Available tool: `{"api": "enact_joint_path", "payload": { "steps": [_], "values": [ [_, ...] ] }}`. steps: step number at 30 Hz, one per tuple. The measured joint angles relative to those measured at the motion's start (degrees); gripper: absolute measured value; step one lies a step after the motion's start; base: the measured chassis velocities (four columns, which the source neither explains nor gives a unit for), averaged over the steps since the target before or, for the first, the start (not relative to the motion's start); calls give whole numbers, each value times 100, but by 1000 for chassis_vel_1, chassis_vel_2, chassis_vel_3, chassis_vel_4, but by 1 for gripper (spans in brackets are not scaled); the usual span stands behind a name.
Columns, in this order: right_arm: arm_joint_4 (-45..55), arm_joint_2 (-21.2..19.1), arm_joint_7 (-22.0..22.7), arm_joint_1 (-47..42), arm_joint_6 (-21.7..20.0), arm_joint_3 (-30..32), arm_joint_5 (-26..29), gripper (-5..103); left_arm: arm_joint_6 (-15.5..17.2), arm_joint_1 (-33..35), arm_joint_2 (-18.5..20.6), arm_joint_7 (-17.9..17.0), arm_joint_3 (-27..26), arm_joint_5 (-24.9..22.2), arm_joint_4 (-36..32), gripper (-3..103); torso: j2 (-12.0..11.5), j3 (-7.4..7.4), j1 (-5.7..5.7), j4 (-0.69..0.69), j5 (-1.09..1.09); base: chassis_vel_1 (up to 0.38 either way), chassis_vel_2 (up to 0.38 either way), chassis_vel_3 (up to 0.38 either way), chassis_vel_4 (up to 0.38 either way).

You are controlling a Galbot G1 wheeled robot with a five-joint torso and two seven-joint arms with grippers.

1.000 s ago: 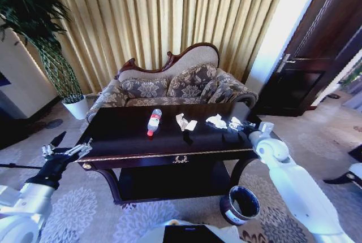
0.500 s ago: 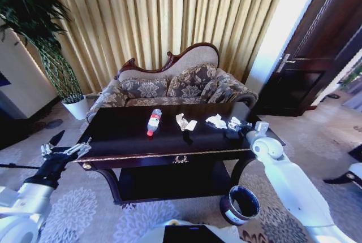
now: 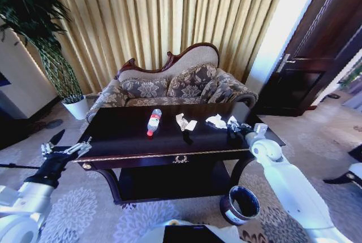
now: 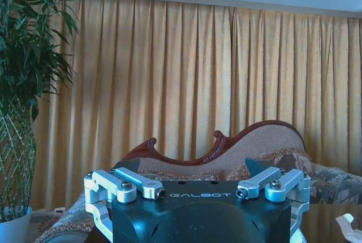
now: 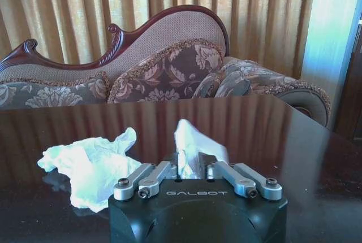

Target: Move to the front of the table and place the trash on the table into the trash bin.

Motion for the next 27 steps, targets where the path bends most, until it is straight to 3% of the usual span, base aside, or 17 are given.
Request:
{"api": "enact_joint_path", "payload": {
  "steps": [2,6,12,18,27],
  "values": [
    [34,-4,0,-45,2,21,0,12,-8,8,-5,0,0,-1,0,100,0,0,0,0,0,0,0,0,0],
    [113,-7,0,-132,8,64,1,1,-27,19,-5,0,-14,-13,0,100,0,0,0,0,0,0,0,0,0],
    [410,-16,7,-370,117,265,28,0,-29,3,1,-3,-21,-35,0,100,0,0,0,1,0,0,0,0,0],
    [1219,9,6,-951,309,843,72,0,-30,-41,19,-32,49,-35,0,100,0,0,0,-1,0,0,0,0,0],
    [2709,378,116,-2016,461,1536,-67,0,-32,-80,130,-133,103,-25,0,100,1,0,0,0,0,0,0,0,0]
  ]
}}
